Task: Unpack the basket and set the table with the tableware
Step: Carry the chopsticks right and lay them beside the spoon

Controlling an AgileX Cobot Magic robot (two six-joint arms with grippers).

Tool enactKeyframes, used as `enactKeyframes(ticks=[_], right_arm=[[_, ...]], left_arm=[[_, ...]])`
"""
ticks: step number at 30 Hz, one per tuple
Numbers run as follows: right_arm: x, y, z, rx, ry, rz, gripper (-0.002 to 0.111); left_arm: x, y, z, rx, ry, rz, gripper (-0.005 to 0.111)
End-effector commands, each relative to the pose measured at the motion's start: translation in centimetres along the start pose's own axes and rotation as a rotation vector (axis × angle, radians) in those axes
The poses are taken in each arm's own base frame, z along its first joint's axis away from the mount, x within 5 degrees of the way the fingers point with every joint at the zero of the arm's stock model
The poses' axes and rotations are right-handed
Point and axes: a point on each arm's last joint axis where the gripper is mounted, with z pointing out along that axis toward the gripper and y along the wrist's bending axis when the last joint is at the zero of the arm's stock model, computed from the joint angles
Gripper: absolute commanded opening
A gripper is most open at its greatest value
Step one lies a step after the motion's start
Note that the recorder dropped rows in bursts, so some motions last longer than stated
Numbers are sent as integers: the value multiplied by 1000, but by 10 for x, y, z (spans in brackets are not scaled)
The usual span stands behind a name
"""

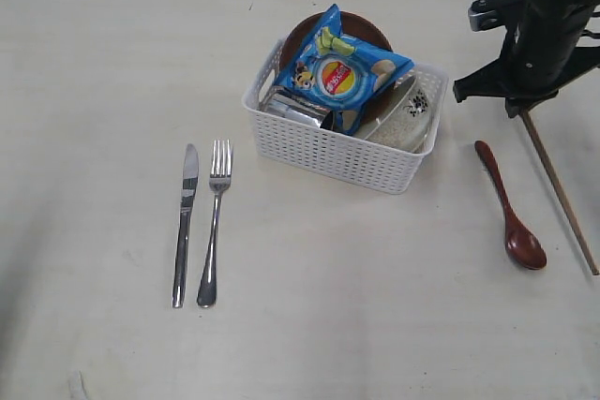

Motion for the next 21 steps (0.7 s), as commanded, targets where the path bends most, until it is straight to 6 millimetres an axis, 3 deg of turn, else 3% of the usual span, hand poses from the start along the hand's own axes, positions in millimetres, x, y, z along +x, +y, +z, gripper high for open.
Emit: enactKeyframes(ticks=[1,11,14,17,21], right_arm=[[6,1,8,-15,-23,11,0],[6,2,11,-19,-39,10,0],[8,4,19,-18,-11,7,14],[9,5,26,-16,3,-2,35],[7,1,22,22,-18,-51,38]], left_arm=[[0,0,0,-2,-8,-17,0],[0,0,0,-2,-8,-17,0],[0,0,0,-2,-8,-17,0],[0,0,0,-2,-8,-17,0],[0,0,0,-2,-8,-17,0]])
